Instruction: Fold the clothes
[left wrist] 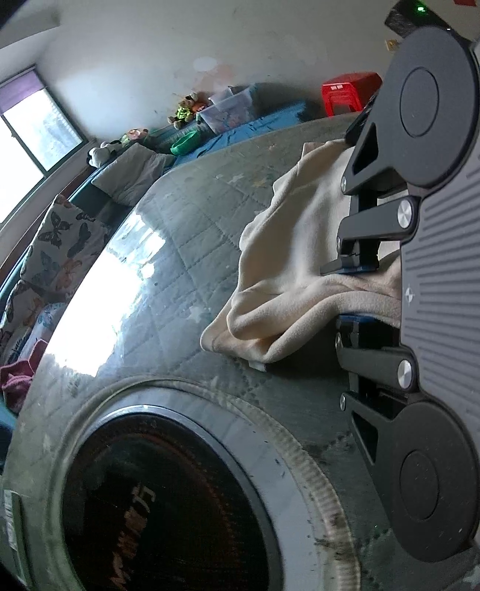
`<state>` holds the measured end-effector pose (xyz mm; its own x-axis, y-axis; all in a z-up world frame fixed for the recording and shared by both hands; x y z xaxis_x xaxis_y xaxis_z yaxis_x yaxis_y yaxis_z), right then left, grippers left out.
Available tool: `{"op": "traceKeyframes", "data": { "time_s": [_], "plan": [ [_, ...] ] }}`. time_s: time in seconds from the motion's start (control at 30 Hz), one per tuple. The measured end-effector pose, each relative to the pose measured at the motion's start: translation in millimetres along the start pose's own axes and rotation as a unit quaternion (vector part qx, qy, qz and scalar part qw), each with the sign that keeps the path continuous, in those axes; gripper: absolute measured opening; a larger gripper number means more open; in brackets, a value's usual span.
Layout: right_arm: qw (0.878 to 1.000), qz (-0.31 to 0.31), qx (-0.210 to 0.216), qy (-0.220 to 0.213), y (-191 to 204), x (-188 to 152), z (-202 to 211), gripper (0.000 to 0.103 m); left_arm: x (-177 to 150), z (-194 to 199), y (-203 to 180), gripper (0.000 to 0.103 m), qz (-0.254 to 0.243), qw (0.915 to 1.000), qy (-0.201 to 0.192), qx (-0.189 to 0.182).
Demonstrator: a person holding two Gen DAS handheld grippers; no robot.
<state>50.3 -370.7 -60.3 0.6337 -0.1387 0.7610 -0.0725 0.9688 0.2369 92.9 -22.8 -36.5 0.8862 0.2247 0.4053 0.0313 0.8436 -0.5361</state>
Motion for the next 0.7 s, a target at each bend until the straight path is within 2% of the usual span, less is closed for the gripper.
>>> {"op": "traceKeyframes", "data": {
  "time_s": [0.2,0.27,0.33,0.53,0.7],
  "plan": [
    [0.999,-0.027,0.028,-0.001,-2.6,-4.2,-0.9,0.029,1.2,-0.1,-5.3,0.021,-0.023,0.9996,-0.006,0.014],
    [0.999,-0.028,0.031,-0.005,-1.9,-4.0,1.2,0.016,1.7,0.6,-6.2,0.021,-0.026,0.9995,-0.008,0.017],
    [0.999,-0.030,0.029,-0.010,-0.9,-4.1,5.3,0.012,2.4,1.2,-9.0,0.021,-0.032,0.9992,-0.010,0.020],
    [0.999,-0.030,0.023,-0.036,4.0,-2.5,21.1,0.010,5.7,10.2,-28.0,0.019,-0.072,0.9966,-0.031,0.024],
    [0.998,-0.010,0.014,-0.067,10.4,5.7,48.2,0.009,10.3,21.0,-57.9,0.017,-0.109,0.9928,-0.049,0.005]
  ]
}}
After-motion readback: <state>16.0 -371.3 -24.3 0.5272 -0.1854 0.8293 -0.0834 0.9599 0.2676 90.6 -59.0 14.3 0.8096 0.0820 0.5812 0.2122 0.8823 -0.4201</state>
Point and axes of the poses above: each gripper's, at about its wrist camera, not at the fingertips, and z roughly against the way its jaws point, y to its left, x to its top, the point moved 7 cm from there along -z, roughly the way its jaws point, and after that the axes turned 3 degrees about x, right-handed, at the moved point
